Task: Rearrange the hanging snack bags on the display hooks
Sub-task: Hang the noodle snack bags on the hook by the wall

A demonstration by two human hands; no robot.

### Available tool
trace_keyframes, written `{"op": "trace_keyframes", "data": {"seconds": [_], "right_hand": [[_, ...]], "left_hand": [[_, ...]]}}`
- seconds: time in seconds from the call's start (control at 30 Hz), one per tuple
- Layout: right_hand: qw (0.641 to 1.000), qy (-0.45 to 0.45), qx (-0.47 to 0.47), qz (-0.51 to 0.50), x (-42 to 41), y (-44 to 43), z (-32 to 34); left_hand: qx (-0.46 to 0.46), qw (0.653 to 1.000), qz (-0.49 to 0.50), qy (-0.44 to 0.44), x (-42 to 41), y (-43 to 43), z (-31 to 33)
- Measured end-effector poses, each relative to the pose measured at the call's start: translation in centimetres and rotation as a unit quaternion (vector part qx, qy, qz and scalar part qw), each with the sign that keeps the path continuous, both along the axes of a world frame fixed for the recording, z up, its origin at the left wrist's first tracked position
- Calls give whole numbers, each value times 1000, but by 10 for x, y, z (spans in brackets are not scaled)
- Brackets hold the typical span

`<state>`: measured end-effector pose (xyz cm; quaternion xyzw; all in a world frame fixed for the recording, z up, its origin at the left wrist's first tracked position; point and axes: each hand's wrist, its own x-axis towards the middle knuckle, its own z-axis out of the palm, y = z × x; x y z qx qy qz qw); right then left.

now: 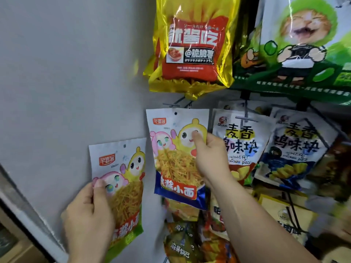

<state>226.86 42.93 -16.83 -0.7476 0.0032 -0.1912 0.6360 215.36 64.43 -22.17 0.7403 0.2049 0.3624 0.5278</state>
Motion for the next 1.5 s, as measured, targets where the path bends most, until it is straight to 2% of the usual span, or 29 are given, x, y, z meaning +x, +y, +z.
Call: {"op": "trace_keyframes", "data": {"seconds": [0.2, 0.57, 0.8, 1.0, 1.1, 1.23, 1.33, 1.4, 1.5], "right_hand": [[999, 3, 31, -34, 15, 15, -5], [998, -3, 29, -63, 28, 13, -16], [993, 36, -2, -116, 65, 6, -4], [983, 53, -85, -155, 98, -5, -2], [988, 48, -72, -131, 89, -4, -7], [995, -33, -50, -83, 48, -1, -4], [997, -72, 2, -42, 7, 4, 0], [997, -60, 38, -10, -6, 6, -2], [997, 21, 62, 36, -4, 6, 2]], "left_hand": [[-6, 999, -18, -29, 5, -5, 3], [-42, 997, -48, -38, 13, -5, 2], [-57, 996, -58, -44, 14, -10, 3], [-78, 993, -77, -40, 12, -12, 6], [-90, 991, -88, -46, 14, -12, 5], [-87, 990, -106, -36, 19, -15, 9], [-104, 985, -136, -32, 26, -21, 14], [-112, 980, -161, -36, 35, -26, 18], [-134, 970, -197, -49, 56, -34, 25]]}}
